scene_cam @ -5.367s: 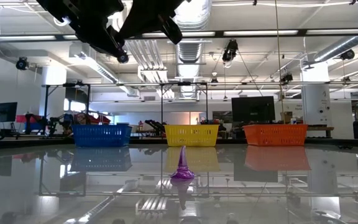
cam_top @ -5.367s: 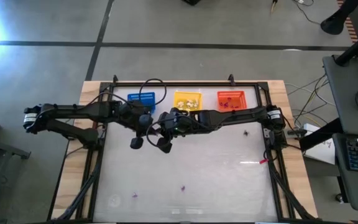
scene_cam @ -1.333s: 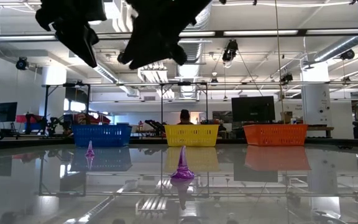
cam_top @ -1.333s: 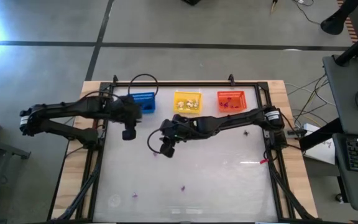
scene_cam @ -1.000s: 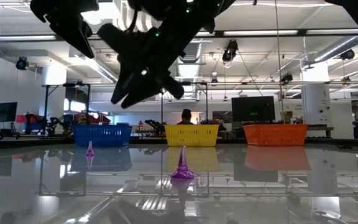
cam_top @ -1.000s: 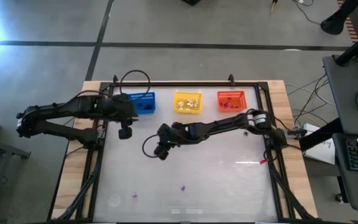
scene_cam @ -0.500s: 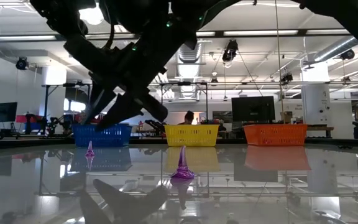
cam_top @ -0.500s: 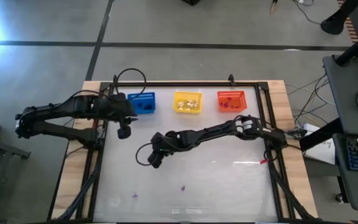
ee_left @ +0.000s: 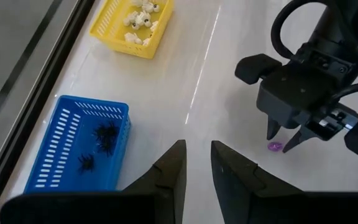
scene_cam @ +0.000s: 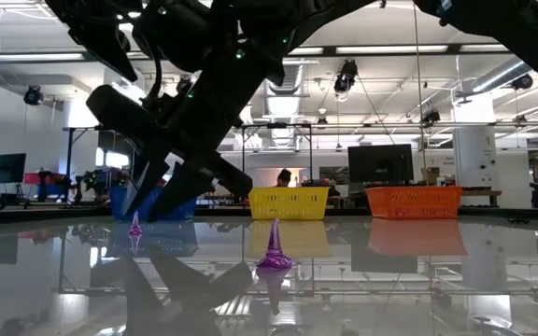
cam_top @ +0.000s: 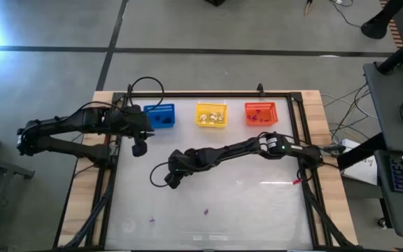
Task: Sort Halloween decoration
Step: Put the purple hat toy into the orange bin
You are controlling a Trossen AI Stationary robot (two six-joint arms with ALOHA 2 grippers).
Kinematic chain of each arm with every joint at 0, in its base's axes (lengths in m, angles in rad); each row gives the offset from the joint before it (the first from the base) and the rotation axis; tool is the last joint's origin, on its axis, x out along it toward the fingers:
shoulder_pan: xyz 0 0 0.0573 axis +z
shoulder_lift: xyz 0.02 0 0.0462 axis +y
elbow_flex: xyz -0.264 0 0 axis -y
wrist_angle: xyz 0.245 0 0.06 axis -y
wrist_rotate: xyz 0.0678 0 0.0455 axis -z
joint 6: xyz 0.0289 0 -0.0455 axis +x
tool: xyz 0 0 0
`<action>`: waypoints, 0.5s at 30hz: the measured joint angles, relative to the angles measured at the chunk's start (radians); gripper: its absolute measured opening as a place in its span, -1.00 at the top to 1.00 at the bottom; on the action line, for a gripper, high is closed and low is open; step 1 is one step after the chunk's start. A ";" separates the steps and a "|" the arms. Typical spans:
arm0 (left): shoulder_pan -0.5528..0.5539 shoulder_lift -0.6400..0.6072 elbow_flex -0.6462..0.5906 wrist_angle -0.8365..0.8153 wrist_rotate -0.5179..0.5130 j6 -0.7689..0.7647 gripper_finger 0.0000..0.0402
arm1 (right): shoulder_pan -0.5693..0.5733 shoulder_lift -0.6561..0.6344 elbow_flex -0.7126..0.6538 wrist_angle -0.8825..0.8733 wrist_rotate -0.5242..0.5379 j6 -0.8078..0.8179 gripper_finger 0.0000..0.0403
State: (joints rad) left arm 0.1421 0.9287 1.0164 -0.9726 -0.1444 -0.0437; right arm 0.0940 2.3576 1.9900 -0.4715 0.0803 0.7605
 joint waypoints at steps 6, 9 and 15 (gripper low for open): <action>0.000 0.000 -0.002 -0.001 0.000 0.000 0.72 | -0.004 0.027 0.001 0.005 0.014 0.009 0.50; 0.000 0.000 -0.002 -0.001 -0.001 0.003 0.72 | -0.005 0.027 -0.004 0.007 0.019 0.023 0.56; 0.000 0.000 -0.002 -0.001 -0.001 0.008 0.72 | -0.011 0.027 -0.001 0.010 0.023 0.016 0.79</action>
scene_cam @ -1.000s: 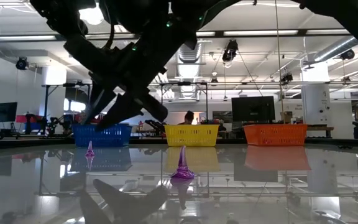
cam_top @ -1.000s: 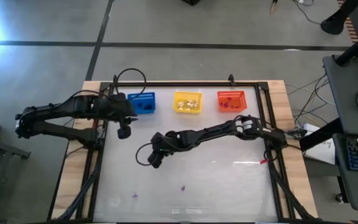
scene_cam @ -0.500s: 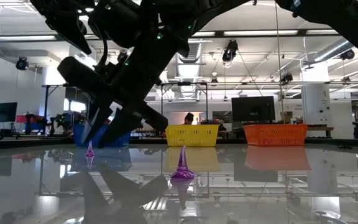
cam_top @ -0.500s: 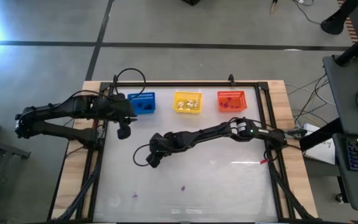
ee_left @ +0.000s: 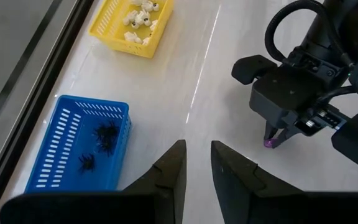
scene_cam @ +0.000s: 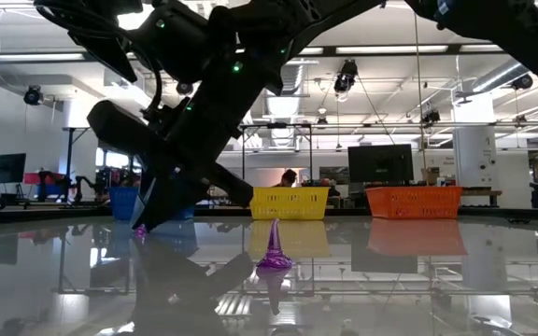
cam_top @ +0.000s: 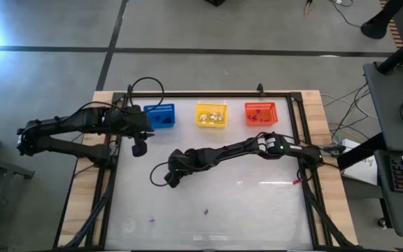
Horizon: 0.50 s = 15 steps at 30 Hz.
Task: Sort Halloween decoration
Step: Put the purple hat toy into the orange bin
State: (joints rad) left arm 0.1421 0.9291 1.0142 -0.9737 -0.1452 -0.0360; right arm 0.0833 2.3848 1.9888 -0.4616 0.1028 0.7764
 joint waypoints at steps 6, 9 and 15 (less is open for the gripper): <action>0.000 0.000 0.000 0.000 -0.001 0.000 0.72 | -0.005 0.000 0.000 0.000 -0.002 -0.001 0.95; 0.000 0.000 -0.001 -0.001 -0.001 0.000 0.72 | -0.004 -0.004 0.004 -0.008 -0.006 -0.001 0.95; 0.000 0.000 -0.001 -0.011 -0.001 0.000 0.72 | -0.004 -0.008 0.095 -0.157 -0.005 -0.024 0.95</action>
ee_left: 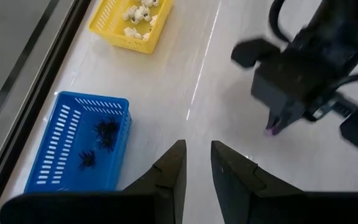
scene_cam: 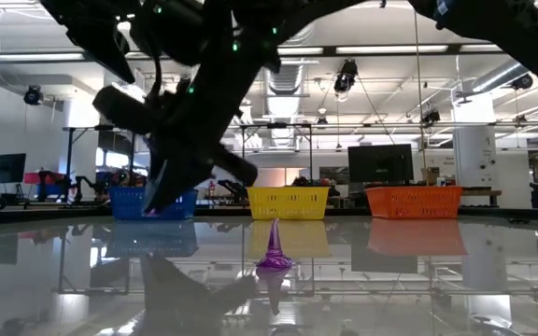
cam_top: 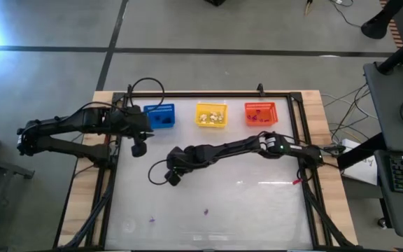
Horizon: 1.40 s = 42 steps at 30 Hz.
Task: Sort Halloween decoration
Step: Put the purple hat toy into the orange bin
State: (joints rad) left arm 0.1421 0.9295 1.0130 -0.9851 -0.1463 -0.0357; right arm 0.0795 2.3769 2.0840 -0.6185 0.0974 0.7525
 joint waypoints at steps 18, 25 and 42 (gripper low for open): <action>0.000 0.000 0.000 -0.014 0.000 0.008 0.72 | -0.050 -0.066 0.194 -0.702 0.180 -0.134 0.96; 0.000 0.000 -0.001 -0.024 0.000 0.008 0.72 | -0.097 -0.106 0.190 -0.816 0.203 -0.211 0.96; 0.000 0.000 -0.002 -0.028 -0.002 0.008 0.72 | -0.332 -0.404 0.076 -0.948 0.298 -0.348 0.96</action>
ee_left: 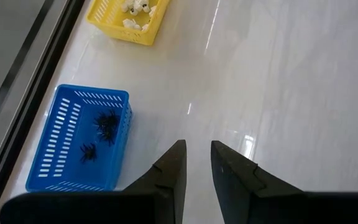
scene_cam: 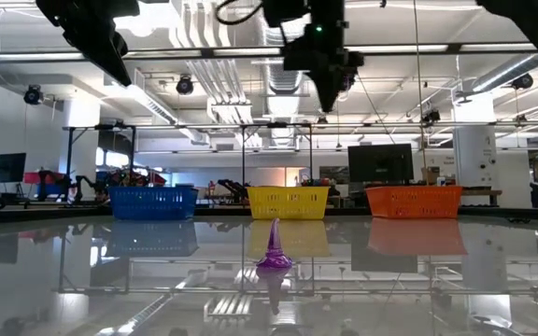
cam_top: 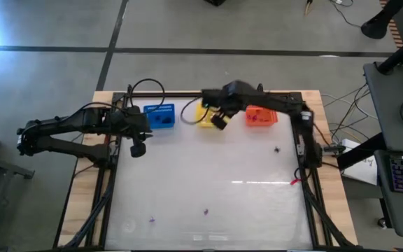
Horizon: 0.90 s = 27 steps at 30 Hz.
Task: Sort Halloween decoration
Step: Put the purple hat toy into the orange bin
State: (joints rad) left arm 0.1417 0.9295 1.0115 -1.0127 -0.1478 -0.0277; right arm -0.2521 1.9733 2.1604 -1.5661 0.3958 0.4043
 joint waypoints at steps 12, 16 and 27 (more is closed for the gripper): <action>0.000 0.005 0.000 0.010 -0.068 -0.010 0.72 | -0.220 -0.267 -0.409 0.179 -0.062 -0.040 0.96; 0.000 0.009 0.000 0.025 -0.141 -0.012 0.72 | -0.267 -0.306 -0.547 0.289 -0.120 -0.081 0.96; 0.000 0.058 0.001 0.063 -0.232 -0.049 0.72 | -0.356 -0.317 -0.800 0.421 -0.307 -0.184 0.96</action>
State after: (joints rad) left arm 0.1421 0.9872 1.0126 -0.9501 -0.3797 -0.0770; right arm -0.6077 1.6566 1.3606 -1.1455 0.0892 0.2202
